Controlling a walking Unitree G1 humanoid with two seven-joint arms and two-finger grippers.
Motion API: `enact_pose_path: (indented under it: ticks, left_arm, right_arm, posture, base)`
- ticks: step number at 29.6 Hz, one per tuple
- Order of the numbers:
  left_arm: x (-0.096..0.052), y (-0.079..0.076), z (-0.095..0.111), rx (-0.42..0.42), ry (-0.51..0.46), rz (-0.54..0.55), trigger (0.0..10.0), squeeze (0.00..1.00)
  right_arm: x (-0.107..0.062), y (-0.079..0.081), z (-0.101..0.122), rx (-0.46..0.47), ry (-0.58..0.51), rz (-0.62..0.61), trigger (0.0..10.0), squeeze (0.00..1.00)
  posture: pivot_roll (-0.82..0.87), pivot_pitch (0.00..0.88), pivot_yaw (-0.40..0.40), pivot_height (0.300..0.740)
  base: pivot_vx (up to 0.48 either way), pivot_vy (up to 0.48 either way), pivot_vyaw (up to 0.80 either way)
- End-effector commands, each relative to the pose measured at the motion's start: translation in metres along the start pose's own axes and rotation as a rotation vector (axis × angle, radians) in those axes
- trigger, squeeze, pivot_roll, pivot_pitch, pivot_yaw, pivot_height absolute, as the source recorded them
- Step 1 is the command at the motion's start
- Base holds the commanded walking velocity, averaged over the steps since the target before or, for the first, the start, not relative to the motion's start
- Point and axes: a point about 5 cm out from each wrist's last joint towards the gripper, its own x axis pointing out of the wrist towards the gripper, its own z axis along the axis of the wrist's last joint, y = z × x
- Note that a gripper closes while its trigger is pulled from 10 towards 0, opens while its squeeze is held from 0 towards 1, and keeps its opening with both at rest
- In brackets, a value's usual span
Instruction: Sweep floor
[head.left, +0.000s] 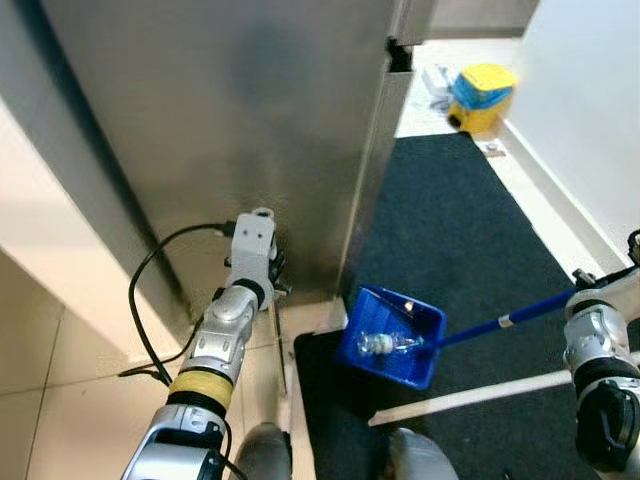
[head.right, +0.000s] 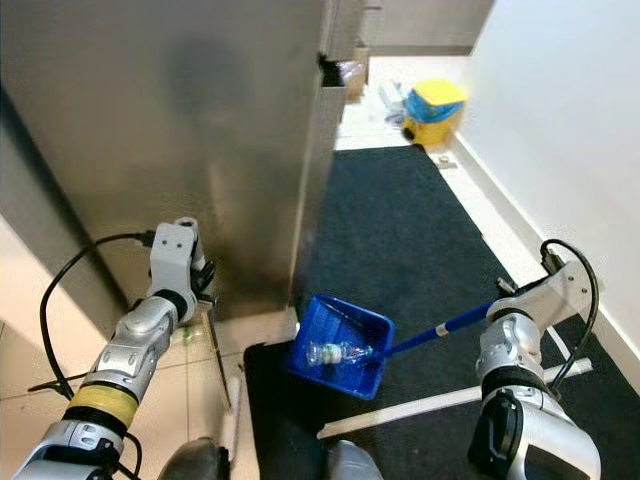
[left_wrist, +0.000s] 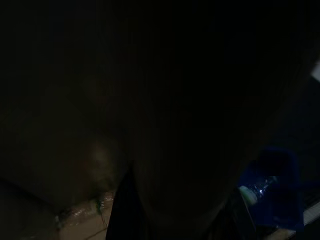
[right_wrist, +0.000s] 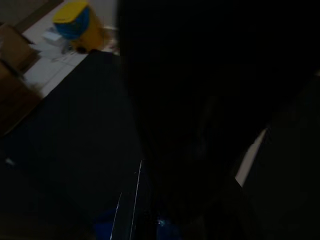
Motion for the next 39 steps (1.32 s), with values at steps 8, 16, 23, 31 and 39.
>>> enact_pose_path:
  ticks: [8,16,23,31,39]
  left_arm:
    - [0.005,-0.003,0.005,0.021,-0.02,0.007,10.0,0.0]
    - [0.006,-0.005,0.004,0.023,-0.02,0.001,10.0,0.0]
    - [0.007,-0.006,0.003,0.025,-0.022,-0.007,10.0,0.0]
    - [0.011,-0.002,0.008,0.028,-0.029,0.021,10.0,0.0]
    - [0.013,-0.002,0.009,0.015,-0.03,0.044,10.0,0.0]
  right_arm:
    - [0.001,-0.001,0.009,-0.009,-0.042,0.002,10.0,0.0]
    - [0.001,-0.009,0.001,0.078,0.02,-0.066,10.0,0.0]
    - [0.001,-0.02,0.0,0.219,0.041,-0.13,10.0,0.0]
    - [0.002,-0.013,0.005,0.167,0.014,-0.071,10.0,0.0]
    - [0.001,0.001,0.0,0.131,0.035,0.016,10.0,0.0]
  posture:
    - [0.11,0.0,-0.057,0.74]
    - [0.11,0.0,-0.056,0.74]
    - [0.11,0.0,-0.048,0.74]
    - [0.1,0.0,-0.041,0.74]
    - [0.1,0.001,-0.05,0.74]
  base:
    - [0.0,-0.48,-0.8]
    - [0.0,-0.48,-0.8]
    - [0.0,-0.48,-0.79]
    - [0.0,-0.48,-0.57]
    - [0.0,-0.48,0.0]
